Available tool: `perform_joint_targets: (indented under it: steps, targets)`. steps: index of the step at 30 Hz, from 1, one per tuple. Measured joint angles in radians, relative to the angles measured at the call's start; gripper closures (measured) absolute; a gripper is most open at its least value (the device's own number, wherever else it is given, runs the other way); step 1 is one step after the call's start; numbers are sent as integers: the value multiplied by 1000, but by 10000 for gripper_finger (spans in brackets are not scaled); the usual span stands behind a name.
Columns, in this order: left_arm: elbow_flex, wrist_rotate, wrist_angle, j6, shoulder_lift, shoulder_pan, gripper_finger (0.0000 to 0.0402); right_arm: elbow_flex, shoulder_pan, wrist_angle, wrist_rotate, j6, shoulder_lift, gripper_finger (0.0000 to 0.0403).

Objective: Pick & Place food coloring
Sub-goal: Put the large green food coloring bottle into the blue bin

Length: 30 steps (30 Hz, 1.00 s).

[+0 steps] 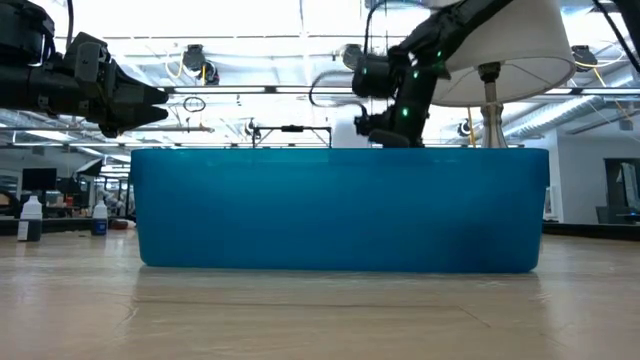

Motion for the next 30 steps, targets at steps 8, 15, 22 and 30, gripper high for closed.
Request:
perform_joint_targets:
  steps: [8, 15, 22, 30]
  targets:
    - [0, 0, 0, -1, 0, 0, 133, 0, 177, 2, 8, -6, -168, 276]
    - [0, 0, 0, 0, 0, 0, 133, 29, 438, 10, 55, 44, -221, 276]
    - [0, 0, 0, -1, 0, 0, 133, 66, 576, 8, 89, 91, -123, 276]
    - [0, 0, 0, 0, 0, 0, 133, 74, 635, 35, 84, 94, -10, 276]
